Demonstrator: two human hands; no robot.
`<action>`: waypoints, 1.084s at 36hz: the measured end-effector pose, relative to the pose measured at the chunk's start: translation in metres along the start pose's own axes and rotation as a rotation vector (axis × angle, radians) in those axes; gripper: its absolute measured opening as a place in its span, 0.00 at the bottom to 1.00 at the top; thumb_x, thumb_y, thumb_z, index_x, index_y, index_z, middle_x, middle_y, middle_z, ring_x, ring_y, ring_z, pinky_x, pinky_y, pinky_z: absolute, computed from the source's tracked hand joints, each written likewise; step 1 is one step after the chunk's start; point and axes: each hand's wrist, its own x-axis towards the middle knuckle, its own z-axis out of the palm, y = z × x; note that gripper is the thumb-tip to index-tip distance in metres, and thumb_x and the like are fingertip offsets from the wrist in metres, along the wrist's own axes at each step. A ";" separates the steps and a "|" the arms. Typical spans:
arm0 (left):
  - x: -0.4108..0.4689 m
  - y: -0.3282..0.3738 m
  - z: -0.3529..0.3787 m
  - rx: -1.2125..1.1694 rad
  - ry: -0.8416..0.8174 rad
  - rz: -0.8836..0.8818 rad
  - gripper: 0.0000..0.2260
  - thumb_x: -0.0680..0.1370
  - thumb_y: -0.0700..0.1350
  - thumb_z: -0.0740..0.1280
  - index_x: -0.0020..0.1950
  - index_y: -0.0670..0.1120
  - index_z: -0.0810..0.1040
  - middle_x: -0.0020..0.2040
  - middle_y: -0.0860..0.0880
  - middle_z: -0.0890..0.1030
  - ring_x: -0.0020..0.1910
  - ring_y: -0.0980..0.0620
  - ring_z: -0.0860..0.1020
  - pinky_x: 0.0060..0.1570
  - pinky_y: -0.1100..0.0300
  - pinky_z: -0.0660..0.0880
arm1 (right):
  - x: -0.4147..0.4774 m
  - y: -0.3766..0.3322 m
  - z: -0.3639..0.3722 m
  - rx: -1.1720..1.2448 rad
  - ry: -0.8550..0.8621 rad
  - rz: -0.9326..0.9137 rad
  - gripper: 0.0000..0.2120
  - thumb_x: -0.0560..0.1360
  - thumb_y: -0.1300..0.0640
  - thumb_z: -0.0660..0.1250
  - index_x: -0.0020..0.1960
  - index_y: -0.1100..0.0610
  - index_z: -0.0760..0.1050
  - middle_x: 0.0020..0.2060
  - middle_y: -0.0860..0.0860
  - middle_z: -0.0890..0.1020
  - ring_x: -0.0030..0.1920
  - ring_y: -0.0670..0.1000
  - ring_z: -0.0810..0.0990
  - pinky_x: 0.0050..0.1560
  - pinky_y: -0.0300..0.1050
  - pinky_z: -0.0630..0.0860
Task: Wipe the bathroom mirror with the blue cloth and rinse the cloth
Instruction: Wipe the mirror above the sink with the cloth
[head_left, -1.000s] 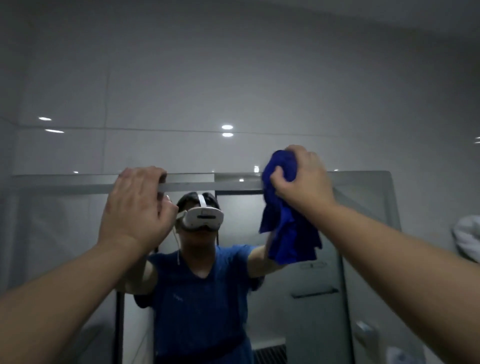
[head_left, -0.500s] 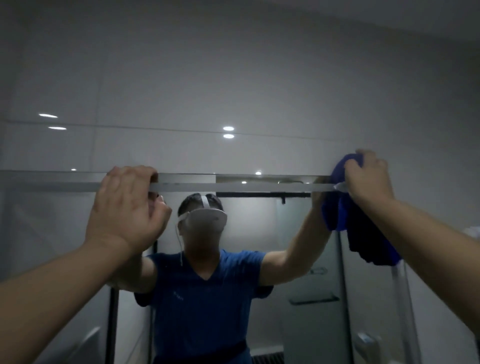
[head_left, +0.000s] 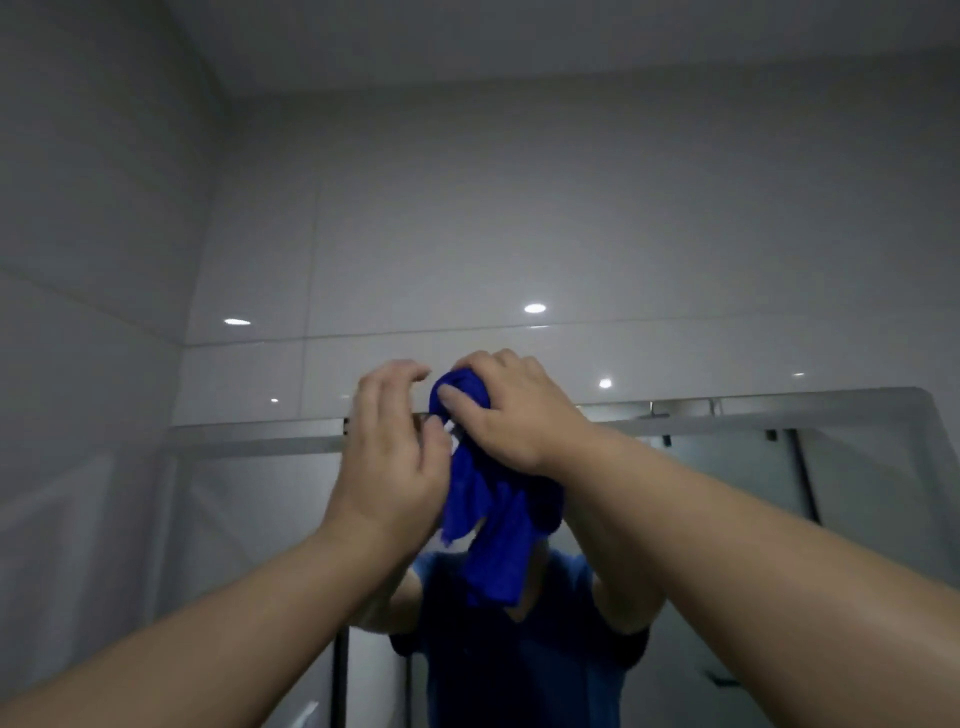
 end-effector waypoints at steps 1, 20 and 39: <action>0.001 0.010 0.003 0.001 -0.022 0.059 0.22 0.83 0.46 0.61 0.77 0.44 0.69 0.72 0.49 0.70 0.72 0.49 0.70 0.76 0.52 0.68 | 0.000 -0.001 -0.001 -0.051 -0.008 -0.017 0.18 0.85 0.43 0.57 0.71 0.49 0.71 0.67 0.54 0.76 0.68 0.58 0.71 0.72 0.59 0.69; 0.007 0.040 0.062 0.461 -0.127 0.094 0.21 0.78 0.62 0.65 0.66 0.52 0.74 0.71 0.41 0.70 0.71 0.39 0.70 0.72 0.43 0.71 | -0.031 0.090 0.016 -0.162 0.622 0.043 0.23 0.83 0.53 0.47 0.45 0.57 0.79 0.30 0.51 0.80 0.34 0.60 0.79 0.48 0.58 0.76; 0.021 -0.131 -0.119 0.681 -0.045 -0.373 0.15 0.81 0.56 0.68 0.64 0.51 0.77 0.60 0.40 0.73 0.58 0.34 0.76 0.60 0.43 0.75 | -0.035 0.075 0.019 -0.267 0.601 0.076 0.19 0.84 0.53 0.52 0.35 0.52 0.67 0.28 0.46 0.68 0.30 0.51 0.67 0.46 0.52 0.63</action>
